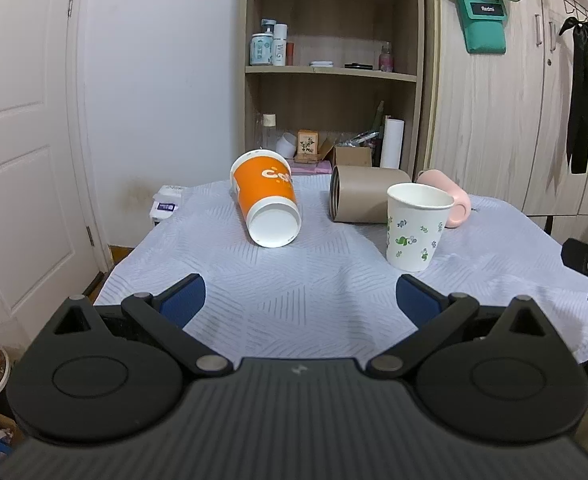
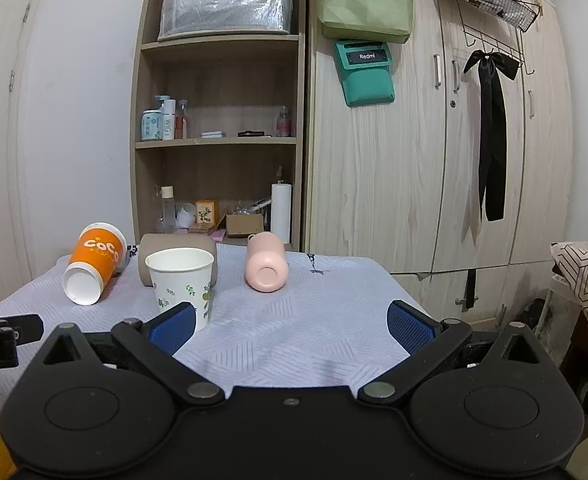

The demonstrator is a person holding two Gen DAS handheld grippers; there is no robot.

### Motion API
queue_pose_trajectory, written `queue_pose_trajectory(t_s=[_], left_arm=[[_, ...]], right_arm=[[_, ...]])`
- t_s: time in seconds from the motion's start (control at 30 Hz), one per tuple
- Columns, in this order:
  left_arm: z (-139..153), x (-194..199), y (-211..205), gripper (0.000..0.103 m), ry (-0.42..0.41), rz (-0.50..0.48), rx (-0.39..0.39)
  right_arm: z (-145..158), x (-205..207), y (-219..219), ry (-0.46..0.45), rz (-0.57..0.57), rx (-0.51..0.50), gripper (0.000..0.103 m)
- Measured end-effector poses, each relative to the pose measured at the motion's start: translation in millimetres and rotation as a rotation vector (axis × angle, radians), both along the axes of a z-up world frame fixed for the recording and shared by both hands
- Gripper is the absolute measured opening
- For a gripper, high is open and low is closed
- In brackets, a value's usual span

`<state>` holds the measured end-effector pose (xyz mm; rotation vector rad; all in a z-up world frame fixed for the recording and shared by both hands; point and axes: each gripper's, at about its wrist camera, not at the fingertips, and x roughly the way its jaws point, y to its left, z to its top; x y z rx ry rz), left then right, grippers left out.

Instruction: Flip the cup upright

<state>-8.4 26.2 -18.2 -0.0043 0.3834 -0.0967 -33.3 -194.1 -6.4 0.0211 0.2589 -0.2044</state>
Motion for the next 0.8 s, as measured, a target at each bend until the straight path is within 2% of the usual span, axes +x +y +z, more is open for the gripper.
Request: queue_pose_trajectory(t_s=[0.37, 0.8], left_arm=[[-1.1, 0.9, -0.4, 0.103, 0.024, 0.001, 0.01], [2.5, -3.9, -0.8, 0.103, 0.002, 0.023, 0.021]], right_arm=[[-1.5, -0.8, -2.5, 0.008, 0.0, 0.014, 0.103], [-0.8, -3.5, -1.4, 0.004, 0.013, 0.01, 0.103]])
